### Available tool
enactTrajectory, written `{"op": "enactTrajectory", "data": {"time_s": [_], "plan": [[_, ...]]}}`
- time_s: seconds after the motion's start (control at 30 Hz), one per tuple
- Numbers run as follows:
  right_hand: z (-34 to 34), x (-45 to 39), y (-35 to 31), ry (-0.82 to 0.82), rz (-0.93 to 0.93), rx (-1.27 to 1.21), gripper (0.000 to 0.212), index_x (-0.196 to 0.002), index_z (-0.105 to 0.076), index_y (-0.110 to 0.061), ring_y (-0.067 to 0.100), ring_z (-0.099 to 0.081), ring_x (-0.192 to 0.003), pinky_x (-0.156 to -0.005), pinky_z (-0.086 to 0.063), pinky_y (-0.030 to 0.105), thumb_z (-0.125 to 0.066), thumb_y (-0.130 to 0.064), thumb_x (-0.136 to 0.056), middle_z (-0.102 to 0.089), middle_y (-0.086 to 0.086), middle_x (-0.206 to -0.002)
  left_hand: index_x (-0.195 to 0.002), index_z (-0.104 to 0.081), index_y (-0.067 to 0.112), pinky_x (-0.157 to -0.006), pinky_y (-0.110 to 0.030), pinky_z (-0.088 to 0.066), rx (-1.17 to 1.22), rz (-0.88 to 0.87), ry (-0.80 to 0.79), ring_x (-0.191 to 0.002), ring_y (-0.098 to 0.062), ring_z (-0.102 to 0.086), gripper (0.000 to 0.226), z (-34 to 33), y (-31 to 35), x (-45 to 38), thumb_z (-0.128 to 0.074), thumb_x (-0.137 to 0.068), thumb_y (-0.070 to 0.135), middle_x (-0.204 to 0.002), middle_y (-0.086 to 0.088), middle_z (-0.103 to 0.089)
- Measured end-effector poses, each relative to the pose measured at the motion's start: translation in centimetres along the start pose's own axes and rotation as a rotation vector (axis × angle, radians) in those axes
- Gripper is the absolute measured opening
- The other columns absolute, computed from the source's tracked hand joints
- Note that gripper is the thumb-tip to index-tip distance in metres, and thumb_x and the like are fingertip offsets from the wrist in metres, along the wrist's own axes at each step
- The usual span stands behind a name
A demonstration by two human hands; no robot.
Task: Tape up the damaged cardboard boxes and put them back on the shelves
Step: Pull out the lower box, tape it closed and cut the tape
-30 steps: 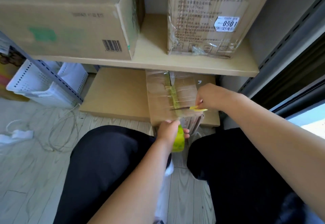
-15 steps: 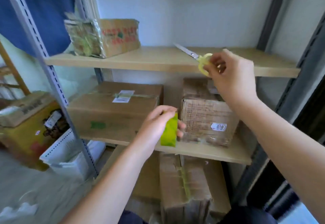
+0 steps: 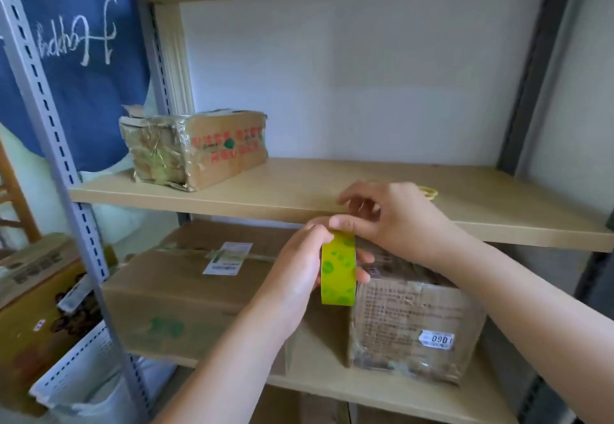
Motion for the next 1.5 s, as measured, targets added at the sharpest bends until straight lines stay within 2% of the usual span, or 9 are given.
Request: {"op": "enactTrajectory", "data": {"time_s": [0.13, 0.27, 0.4, 0.53, 0.7, 0.8, 0.93, 1.23, 1.5], "plan": [[-0.3, -0.5, -0.8, -0.026, -0.073, 0.024, 0.006, -0.088, -0.076, -0.028, 0.004, -0.063, -0.072, -0.07, -0.049, 0.023, -0.073, -0.03, -0.084, -0.072, -0.009, -0.076, -0.116, -0.054, -0.001, -0.051, -0.029, -0.054, -0.043, 0.001, 0.075, -0.049, -0.029, -0.062, 0.026, -0.6, 0.9, -0.6, -0.042, -0.093, -0.005, -0.073, -0.021, -0.068], [0.0, -0.7, -1.9, 0.097, -0.094, 0.259, 0.011, -0.086, -0.075, -0.032, 0.019, -0.063, -0.071, -0.061, -0.051, 0.029, -0.063, -0.031, -0.084, -0.071, -0.005, -0.073, -0.104, -0.055, 0.003, -0.044, -0.023, -0.05, 0.005, 0.013, 0.144, -0.04, -0.021, -0.058, 0.013, -1.2, 2.0, -0.4, -0.05, -0.096, -0.005, -0.059, -0.009, -0.066], [0.6, -1.8, -2.6, 0.041, -0.172, 0.094, 0.01, -0.077, -0.074, -0.03, 0.008, -0.063, -0.068, -0.058, -0.047, 0.022, -0.066, -0.026, -0.08, -0.071, -0.009, -0.066, -0.102, -0.053, 0.002, -0.045, -0.022, -0.047, 0.165, 0.075, 0.198, -0.042, -0.019, -0.054, 0.008, -1.4, 2.2, -0.1, -0.05, -0.097, -0.004, -0.056, -0.011, -0.062], [6.6, -5.6, 0.1, 0.238, -0.298, -0.102, 0.018, -0.071, -0.073, -0.02, 0.009, -0.066, -0.066, -0.069, -0.055, 0.025, -0.063, -0.009, -0.082, -0.075, -0.001, -0.076, -0.089, -0.058, 0.004, -0.047, -0.019, -0.042, 0.193, 0.339, 0.317, -0.04, -0.016, -0.053, 0.011, 0.5, -2.4, 2.4, -0.051, -0.098, 0.004, -0.058, -0.01, -0.06], [3.1, -4.5, -1.0, -0.341, -0.188, -0.206, 0.016, -0.089, -0.072, -0.021, 0.01, -0.07, -0.067, -0.064, -0.056, 0.02, -0.072, -0.036, -0.086, -0.074, -0.003, -0.074, -0.116, -0.059, 0.004, -0.047, -0.024, -0.042, 0.141, 0.168, 0.325, -0.043, -0.022, -0.05, 0.022, 1.3, -3.9, 3.3, -0.05, -0.097, -0.005, -0.058, -0.015, -0.058], [0.4, -2.5, -2.0, -0.344, -0.057, 0.0, 0.031, -0.091, -0.074, -0.03, -0.006, -0.063, -0.076, -0.069, -0.049, 0.012, -0.071, -0.059, -0.079, -0.071, -0.014, -0.082, -0.116, -0.058, 0.006, -0.049, -0.024, -0.043, 0.111, 0.015, 0.255, -0.045, -0.022, -0.049, 0.022, 0.9, -2.3, 2.6, -0.048, -0.098, -0.003, -0.059, -0.016, -0.058], [-0.5, -1.5, -2.5, -0.402, -0.094, -0.172, 0.028, -0.097, -0.075, -0.025, 0.003, -0.068, -0.086, -0.083, -0.054, 0.027, -0.077, -0.047, -0.08, -0.075, -0.01, -0.09, -0.112, -0.057, 0.004, -0.049, -0.026, -0.044, 0.108, -0.103, 0.168, -0.048, -0.023, -0.049, 0.018, 0.4, -0.3, 2.6, -0.048, -0.098, -0.002, -0.062, -0.015, -0.057], [0.2, -2.7, -3.0, -0.175, -0.124, -0.038, 0.01, -0.091, -0.074, -0.021, 0.003, -0.061, -0.067, -0.059, -0.041, 0.007, -0.078, -0.02, -0.081, -0.071, -0.007, -0.077, -0.133, -0.041, 0.032, -0.048, -0.027, -0.044, 0.114, -0.07, 0.164, -0.046, -0.02, -0.051, 0.047, 0.4, 0.5, 0.7, -0.053, -0.099, 0.001, -0.062, -0.009, -0.061], [-0.4, -4.9, -2.9, -0.074, -0.123, -0.003, 0.011, -0.078, -0.078, -0.011, -0.001, -0.057, -0.064, -0.057, -0.037, 0.004, -0.07, -0.004, -0.079, -0.061, -0.015, -0.064, -0.119, -0.054, 0.002, -0.052, -0.023, -0.047, 0.037, 0.18, 0.409, -0.044, -0.016, -0.06, 0.035, 1.9, -0.2, -1.3, -0.067, -0.093, 0.021, -0.057, -0.005, -0.068]]}}
Point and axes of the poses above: each hand's wrist, its own x-axis away from the middle knuckle, its own z-axis out of the back of the hand, y = z × x, the point moved 4 cm from there along -x, towards the middle knuckle
